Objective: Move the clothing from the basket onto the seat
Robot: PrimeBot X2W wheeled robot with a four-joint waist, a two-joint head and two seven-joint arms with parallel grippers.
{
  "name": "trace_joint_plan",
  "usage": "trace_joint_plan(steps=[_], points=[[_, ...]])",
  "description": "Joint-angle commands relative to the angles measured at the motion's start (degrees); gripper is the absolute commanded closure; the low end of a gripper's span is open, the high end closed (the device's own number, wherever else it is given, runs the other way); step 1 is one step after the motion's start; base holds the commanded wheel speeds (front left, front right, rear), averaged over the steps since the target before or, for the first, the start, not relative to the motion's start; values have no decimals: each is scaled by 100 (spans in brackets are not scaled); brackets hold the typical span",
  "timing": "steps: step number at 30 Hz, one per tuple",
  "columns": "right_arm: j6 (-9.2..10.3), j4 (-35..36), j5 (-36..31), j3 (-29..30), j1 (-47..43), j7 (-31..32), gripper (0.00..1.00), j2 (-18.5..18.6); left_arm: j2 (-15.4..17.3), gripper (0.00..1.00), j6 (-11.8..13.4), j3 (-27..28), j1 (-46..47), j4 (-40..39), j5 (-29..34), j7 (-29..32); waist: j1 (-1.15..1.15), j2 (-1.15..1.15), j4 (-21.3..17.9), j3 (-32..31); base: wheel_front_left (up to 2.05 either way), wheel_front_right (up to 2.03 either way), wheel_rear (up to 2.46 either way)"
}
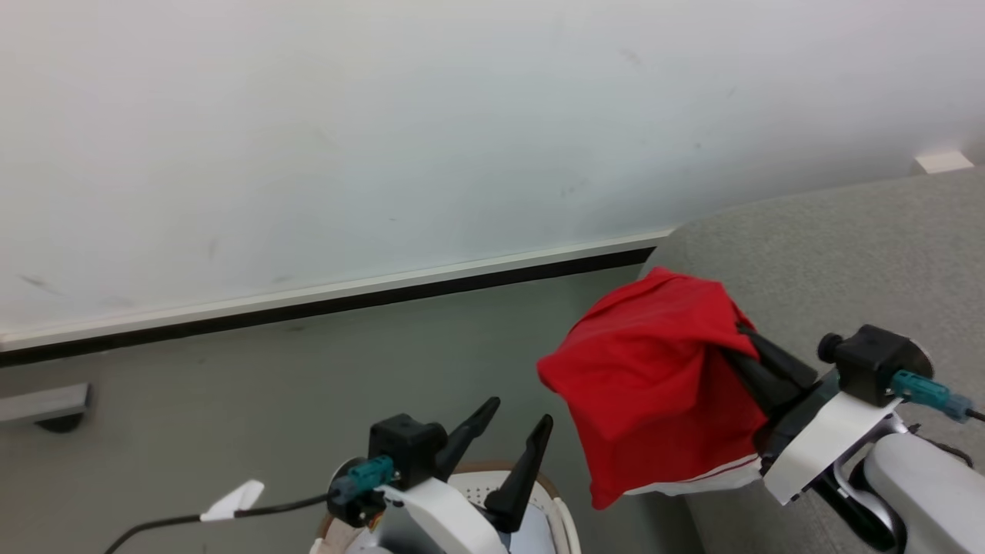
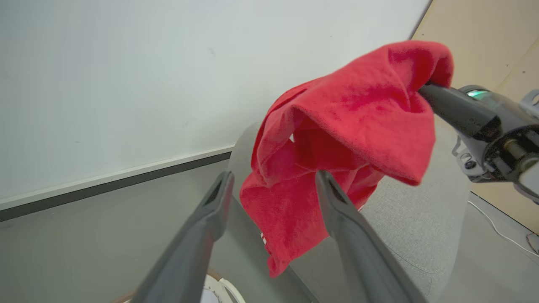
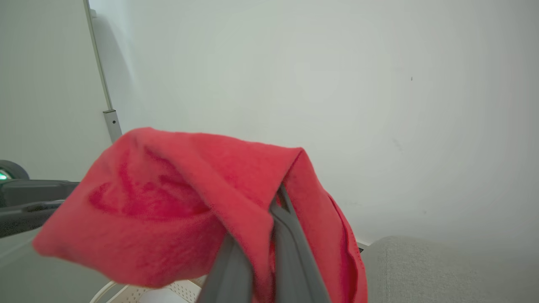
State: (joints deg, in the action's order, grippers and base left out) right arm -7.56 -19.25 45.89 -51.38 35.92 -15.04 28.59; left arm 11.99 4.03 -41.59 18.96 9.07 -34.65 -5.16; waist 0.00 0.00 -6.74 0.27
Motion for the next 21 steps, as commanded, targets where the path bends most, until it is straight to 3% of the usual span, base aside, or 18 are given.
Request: trace_joint_plan(steps=[1,21], points=[[14,7,-51,86,-93,-20,100,65,-9,0,-34,-16,-4,36,97,-65,0,0,-97,31,0,0,0],[14,244,-420,1292,-359,-21,100,476,-85,0,-138,-281,355,-43,337,-163,0,0,-1219,468,0,0,0]])
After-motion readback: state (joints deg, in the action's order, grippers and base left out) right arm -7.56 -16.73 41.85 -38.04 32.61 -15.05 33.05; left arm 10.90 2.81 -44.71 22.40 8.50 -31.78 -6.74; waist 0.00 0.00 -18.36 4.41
